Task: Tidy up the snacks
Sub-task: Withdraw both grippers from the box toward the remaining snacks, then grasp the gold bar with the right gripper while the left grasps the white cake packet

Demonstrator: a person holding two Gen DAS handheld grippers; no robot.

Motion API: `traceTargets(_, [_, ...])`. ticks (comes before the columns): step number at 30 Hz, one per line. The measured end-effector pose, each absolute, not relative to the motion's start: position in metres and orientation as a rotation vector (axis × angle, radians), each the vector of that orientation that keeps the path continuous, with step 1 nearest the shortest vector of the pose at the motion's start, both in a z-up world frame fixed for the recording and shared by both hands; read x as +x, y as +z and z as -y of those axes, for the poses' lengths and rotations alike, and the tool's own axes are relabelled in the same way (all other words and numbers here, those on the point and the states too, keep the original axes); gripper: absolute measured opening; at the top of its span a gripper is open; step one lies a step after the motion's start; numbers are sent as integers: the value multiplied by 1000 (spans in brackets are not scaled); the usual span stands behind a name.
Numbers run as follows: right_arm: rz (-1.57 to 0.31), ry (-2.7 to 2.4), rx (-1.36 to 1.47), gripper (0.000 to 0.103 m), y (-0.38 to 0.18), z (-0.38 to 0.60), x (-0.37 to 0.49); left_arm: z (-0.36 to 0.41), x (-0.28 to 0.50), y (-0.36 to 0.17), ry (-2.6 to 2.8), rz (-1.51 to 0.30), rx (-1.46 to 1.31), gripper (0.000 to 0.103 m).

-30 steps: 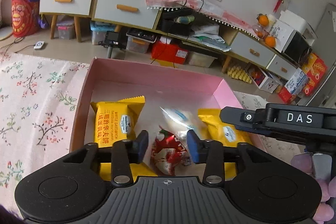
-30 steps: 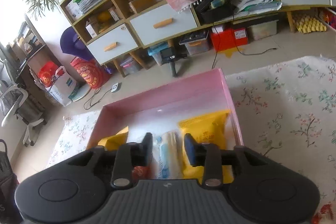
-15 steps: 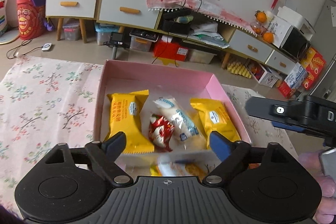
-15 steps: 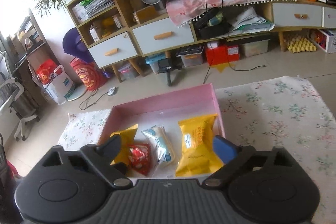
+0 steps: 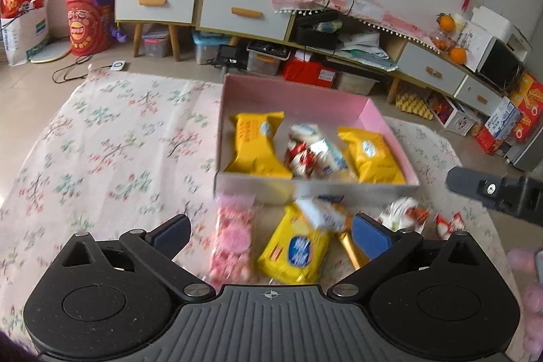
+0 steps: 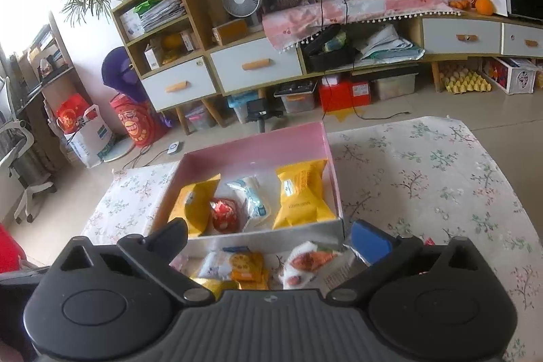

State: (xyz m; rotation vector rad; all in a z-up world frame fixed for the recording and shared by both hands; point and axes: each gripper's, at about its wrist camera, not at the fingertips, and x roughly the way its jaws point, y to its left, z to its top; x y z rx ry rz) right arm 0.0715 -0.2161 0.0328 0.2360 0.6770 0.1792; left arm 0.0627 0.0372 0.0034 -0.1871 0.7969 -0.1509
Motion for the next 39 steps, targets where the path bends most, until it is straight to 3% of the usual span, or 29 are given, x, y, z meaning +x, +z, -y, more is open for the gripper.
traceTargets(17, [-704, 225, 118, 90, -15, 206, 37, -79, 37, -32, -121, -780, -151, 102])
traceTargets(39, [-799, 296, 32, 90, -43, 179, 33, -77, 42, -60, -155, -917, -122, 101])
